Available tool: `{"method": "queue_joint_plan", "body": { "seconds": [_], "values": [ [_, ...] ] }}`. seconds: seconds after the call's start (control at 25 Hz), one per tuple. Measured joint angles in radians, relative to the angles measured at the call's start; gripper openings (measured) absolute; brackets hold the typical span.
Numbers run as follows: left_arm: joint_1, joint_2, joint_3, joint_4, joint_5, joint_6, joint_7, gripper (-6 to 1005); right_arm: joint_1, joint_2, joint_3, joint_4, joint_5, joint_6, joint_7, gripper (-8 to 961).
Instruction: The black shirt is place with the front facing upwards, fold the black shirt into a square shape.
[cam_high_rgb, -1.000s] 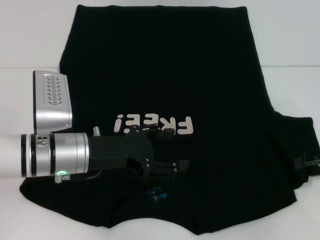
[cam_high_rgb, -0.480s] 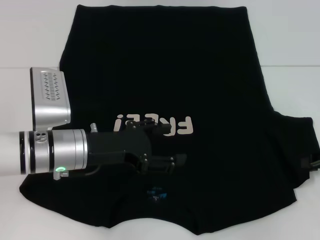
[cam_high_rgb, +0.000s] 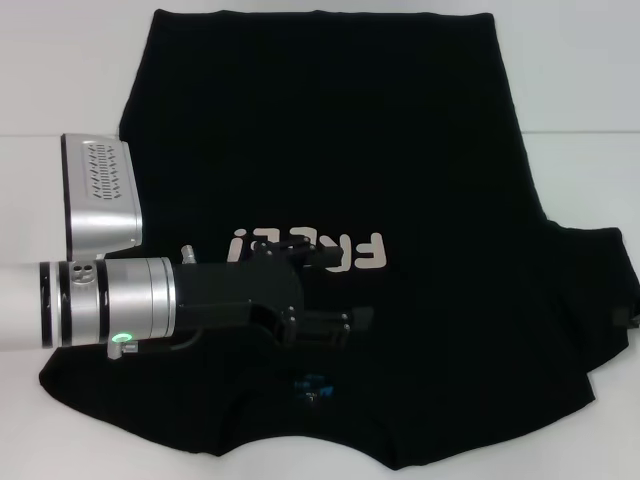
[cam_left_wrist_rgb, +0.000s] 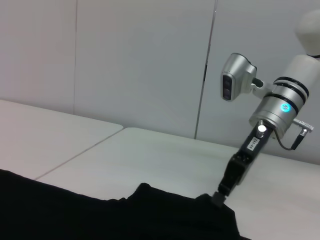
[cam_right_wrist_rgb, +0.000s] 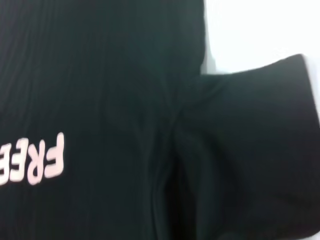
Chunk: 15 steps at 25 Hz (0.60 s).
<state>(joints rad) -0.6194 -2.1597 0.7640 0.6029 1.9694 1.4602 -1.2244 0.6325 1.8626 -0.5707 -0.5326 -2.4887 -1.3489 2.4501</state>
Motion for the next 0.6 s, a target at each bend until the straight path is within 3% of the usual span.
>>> {"method": "queue_joint_plan", "body": {
  "seconds": [0.6],
  "values": [
    [0.013, -0.002, -0.002, -0.008, -0.039, 0.004, -0.005, 878, -0.004, -0.01, 0.044, -0.064, 0.002, 0.039, -0.084, 10]
  ]
}}
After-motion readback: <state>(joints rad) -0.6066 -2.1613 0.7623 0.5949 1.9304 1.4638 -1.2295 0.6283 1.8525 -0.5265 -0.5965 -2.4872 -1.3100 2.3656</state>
